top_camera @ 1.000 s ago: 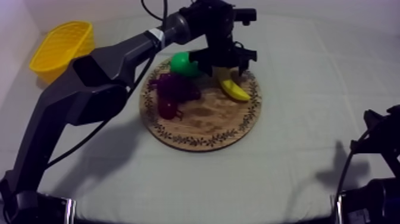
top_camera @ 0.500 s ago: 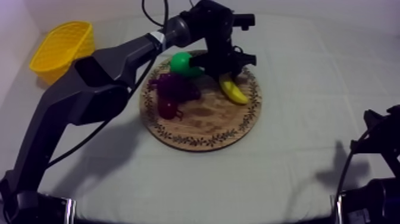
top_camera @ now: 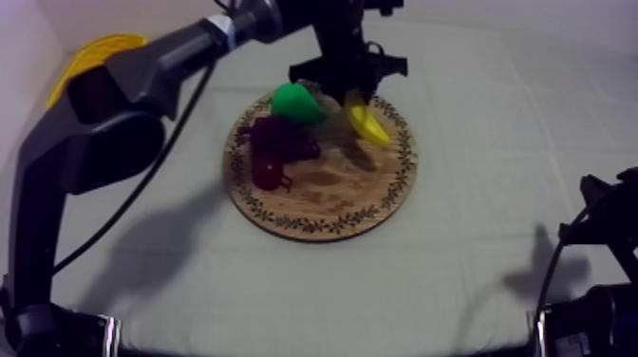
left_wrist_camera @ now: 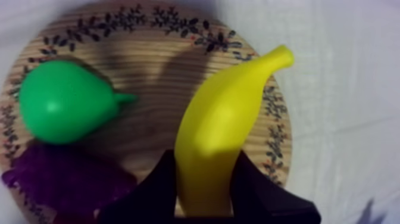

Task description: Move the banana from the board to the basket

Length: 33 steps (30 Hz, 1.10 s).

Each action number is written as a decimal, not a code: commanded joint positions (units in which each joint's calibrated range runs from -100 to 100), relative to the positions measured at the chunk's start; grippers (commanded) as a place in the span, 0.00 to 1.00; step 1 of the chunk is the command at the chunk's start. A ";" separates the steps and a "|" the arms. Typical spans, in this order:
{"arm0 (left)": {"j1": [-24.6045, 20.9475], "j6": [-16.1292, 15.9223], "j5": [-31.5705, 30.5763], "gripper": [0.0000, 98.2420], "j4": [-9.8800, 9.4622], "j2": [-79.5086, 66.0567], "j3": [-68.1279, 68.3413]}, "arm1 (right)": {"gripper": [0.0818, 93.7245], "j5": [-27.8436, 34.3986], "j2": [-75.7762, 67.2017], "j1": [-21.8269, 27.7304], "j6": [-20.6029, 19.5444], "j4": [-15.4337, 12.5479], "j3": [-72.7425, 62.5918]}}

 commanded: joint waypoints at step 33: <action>-26.79 -12.09 -10.64 0.10 -10.38 -50.15 43.31 | 0.01 -0.01 -0.04 0.03 -0.02 0.01 -0.03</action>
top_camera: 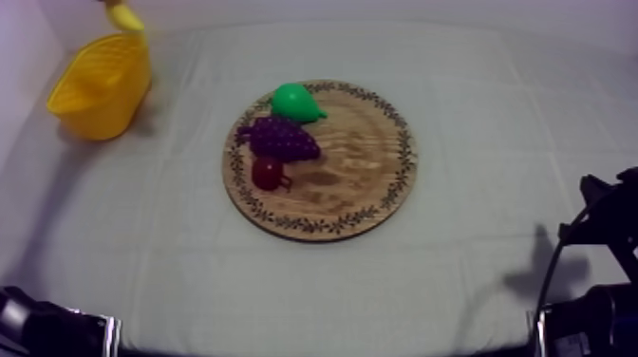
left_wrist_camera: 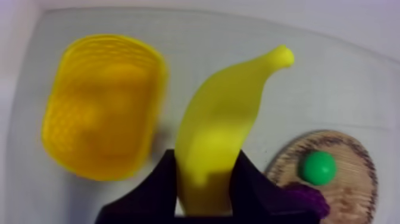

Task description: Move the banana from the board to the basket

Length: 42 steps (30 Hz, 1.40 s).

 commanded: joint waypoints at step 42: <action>-14.71 -7.29 -15.67 0.69 0.89 21.08 -0.87 | 0.01 -0.01 -0.04 0.03 -0.02 0.01 -0.03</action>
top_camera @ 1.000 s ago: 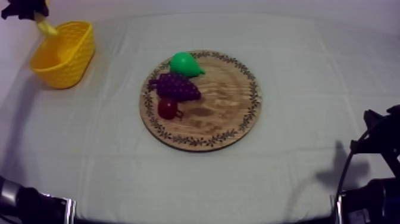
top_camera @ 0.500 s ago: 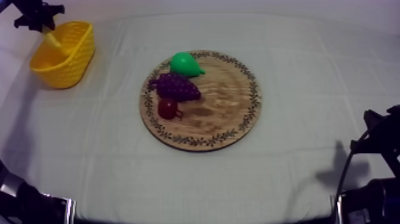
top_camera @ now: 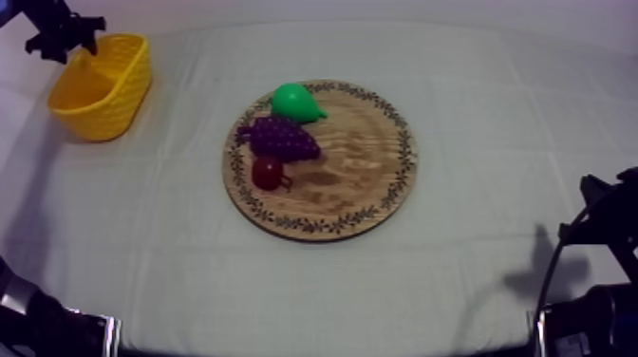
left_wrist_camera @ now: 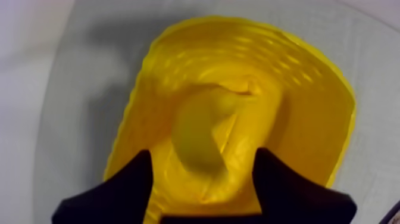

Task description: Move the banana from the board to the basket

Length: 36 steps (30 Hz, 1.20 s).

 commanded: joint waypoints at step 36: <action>4.99 4.54 -16.56 0.28 -0.31 -70.54 52.73 | 0.01 -0.01 -0.04 0.03 0.00 0.01 -0.03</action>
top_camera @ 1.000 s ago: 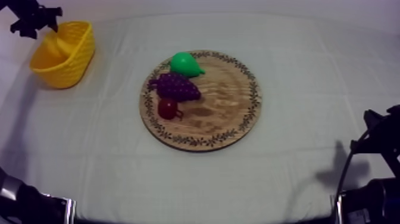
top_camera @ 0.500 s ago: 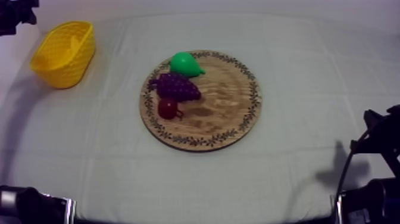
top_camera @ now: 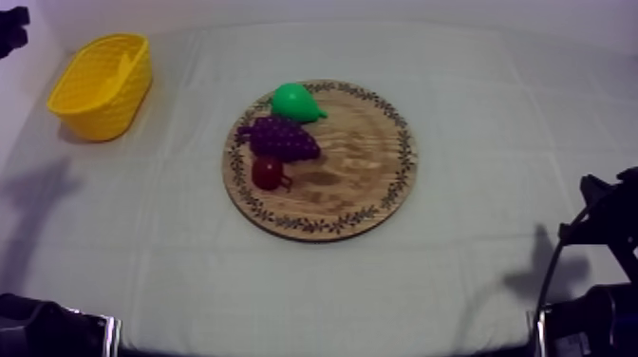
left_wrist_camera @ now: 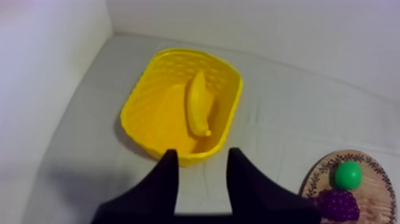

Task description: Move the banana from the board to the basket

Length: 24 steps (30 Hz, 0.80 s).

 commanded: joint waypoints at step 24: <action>1.90 1.43 -20.40 0.00 0.02 -42.70 44.61 | 0.01 -0.11 -0.04 0.03 0.04 0.01 -0.03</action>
